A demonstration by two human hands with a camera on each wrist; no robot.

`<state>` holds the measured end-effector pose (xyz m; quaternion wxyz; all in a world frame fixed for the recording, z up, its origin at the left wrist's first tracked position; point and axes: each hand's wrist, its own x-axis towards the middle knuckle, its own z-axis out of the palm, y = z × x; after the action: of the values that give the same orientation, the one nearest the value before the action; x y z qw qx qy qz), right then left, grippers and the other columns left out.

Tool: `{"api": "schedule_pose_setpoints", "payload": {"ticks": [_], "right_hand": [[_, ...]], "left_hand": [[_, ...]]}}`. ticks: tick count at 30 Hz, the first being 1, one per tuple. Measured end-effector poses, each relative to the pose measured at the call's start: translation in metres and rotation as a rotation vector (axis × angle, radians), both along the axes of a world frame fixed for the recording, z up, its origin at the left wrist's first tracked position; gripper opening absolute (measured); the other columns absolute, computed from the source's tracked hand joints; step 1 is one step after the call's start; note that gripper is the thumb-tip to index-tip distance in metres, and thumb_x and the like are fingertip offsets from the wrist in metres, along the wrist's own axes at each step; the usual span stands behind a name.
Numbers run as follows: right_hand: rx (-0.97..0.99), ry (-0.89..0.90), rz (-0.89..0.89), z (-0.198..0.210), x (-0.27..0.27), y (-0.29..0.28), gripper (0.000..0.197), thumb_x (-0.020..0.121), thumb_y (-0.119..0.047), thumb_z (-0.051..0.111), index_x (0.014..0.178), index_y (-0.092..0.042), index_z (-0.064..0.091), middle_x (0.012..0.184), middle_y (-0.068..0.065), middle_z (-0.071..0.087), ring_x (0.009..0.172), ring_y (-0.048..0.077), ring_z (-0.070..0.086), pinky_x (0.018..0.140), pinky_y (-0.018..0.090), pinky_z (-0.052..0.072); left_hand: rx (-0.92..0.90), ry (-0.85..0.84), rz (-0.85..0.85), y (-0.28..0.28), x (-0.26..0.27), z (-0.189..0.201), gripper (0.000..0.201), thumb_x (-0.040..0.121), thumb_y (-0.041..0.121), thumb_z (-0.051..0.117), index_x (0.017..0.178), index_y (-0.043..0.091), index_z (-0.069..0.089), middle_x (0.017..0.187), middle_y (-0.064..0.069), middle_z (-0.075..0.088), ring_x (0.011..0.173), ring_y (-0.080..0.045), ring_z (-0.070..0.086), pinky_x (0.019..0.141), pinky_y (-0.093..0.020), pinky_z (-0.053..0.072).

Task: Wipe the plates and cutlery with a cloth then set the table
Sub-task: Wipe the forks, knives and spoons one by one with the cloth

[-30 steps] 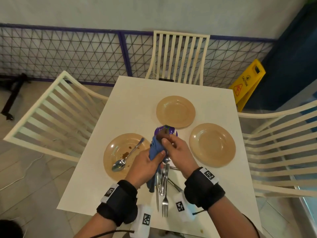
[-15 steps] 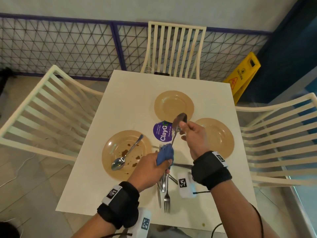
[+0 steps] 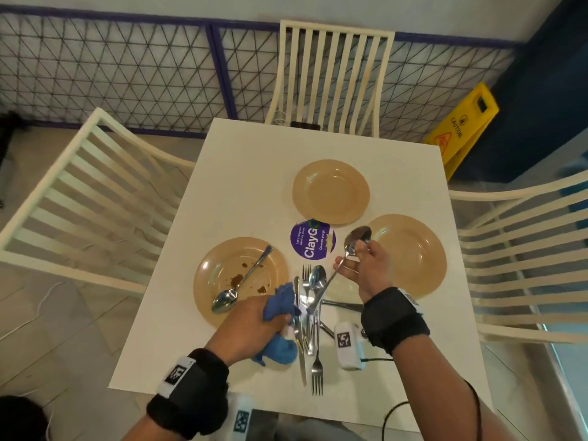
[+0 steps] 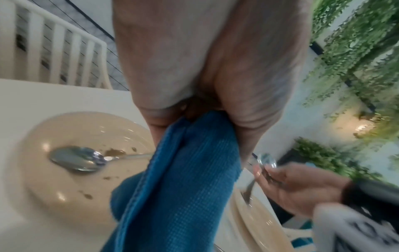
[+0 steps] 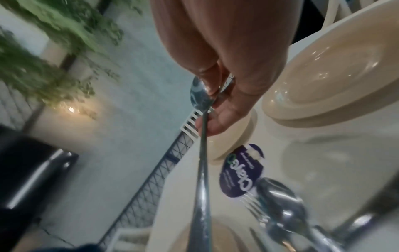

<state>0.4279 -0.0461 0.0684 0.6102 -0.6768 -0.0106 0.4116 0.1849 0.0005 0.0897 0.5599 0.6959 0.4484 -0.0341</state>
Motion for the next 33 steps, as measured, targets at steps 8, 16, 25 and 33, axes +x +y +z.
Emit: {"api": "schedule_pose_setpoints", "payload": {"ticks": [8,16,25,33], "right_hand": [[-0.465,-0.284,0.453,-0.077,-0.024,-0.009,0.012,0.097,-0.014,0.058,0.09,-0.02,0.067,0.092,0.011,0.072,0.07,0.027,0.073,0.059,0.034,0.062],[-0.723,-0.736,0.772,-0.08,-0.038,0.017,0.017,0.093,-0.017,0.056,0.104,-0.024,0.066,0.107,0.004,0.068,0.095,0.027,0.064,0.084,0.035,0.051],[-0.47,-1.273,1.265,-0.075,-0.099,0.078,0.041,0.089,-0.006,0.056,0.128,-0.021,0.058,0.13,0.006,0.048,0.116,0.028,0.048,0.081,0.04,0.055],[-0.495,-1.555,1.592,-0.088,-0.128,0.119,0.037,0.087,-0.012,0.062,0.124,-0.017,0.062,0.13,0.011,0.05,0.115,0.035,0.05,0.096,0.044,0.047]], "left_hand": [[0.042,0.054,0.407,0.045,-0.065,-0.008,0.016,0.092,0.033,0.072,0.102,0.022,0.07,0.092,-0.002,0.075,0.085,-0.019,0.071,0.051,-0.021,0.054],[-0.019,-0.031,0.652,0.067,-0.103,-0.02,0.015,0.094,0.027,0.069,0.097,0.012,0.071,0.087,-0.009,0.077,0.089,-0.029,0.072,0.089,-0.05,0.056],[-0.034,-0.024,0.767,0.069,-0.121,-0.032,0.016,0.094,0.018,0.069,0.099,0.004,0.07,0.091,-0.018,0.075,0.09,-0.034,0.071,0.089,-0.051,0.055],[-0.06,-0.039,0.764,0.069,-0.137,-0.038,0.024,0.09,0.032,0.073,0.097,0.01,0.071,0.087,-0.013,0.075,0.085,-0.03,0.072,0.083,-0.047,0.056]]}}
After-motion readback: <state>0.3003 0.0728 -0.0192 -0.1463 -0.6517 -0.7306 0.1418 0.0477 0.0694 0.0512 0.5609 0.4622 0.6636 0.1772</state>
